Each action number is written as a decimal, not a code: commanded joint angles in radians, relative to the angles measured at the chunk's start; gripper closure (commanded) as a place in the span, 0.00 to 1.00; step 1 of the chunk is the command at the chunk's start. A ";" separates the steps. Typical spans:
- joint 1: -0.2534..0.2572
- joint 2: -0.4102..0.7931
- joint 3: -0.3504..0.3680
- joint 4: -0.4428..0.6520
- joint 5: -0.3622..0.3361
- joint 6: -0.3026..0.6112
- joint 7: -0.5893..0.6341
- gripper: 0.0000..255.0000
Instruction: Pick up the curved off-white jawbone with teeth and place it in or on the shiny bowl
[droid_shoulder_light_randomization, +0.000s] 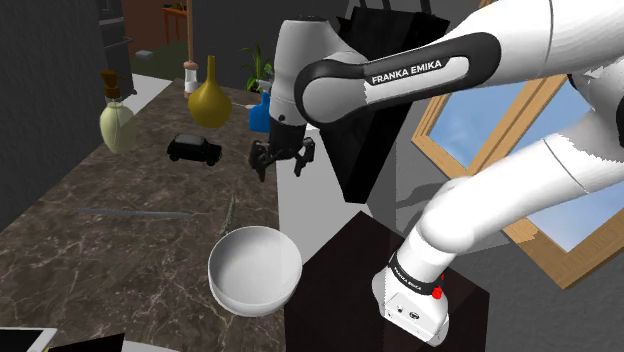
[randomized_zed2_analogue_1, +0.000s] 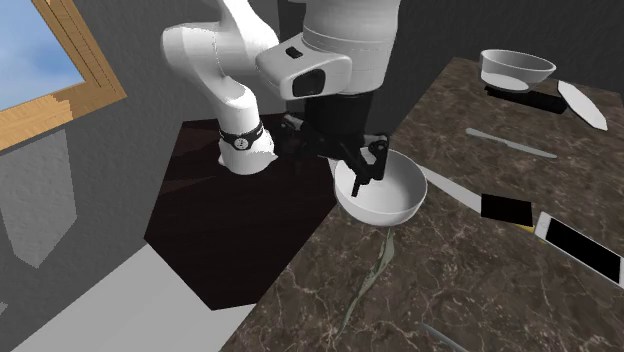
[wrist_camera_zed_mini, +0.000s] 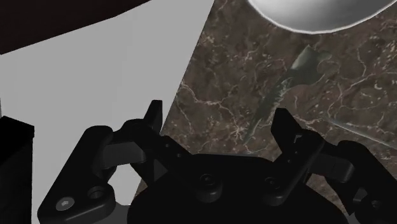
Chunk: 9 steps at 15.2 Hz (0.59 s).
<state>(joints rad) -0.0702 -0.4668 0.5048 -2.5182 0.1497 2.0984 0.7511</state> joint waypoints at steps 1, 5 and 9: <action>-0.030 0.083 0.059 0.014 -0.025 0.073 0.103 0.00; -0.107 0.265 0.168 0.072 -0.143 0.184 0.331 0.00; -0.159 0.485 0.232 0.162 -0.365 0.248 0.616 0.00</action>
<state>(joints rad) -0.2200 -0.0346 0.7252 -2.3784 -0.1539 2.3329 1.2853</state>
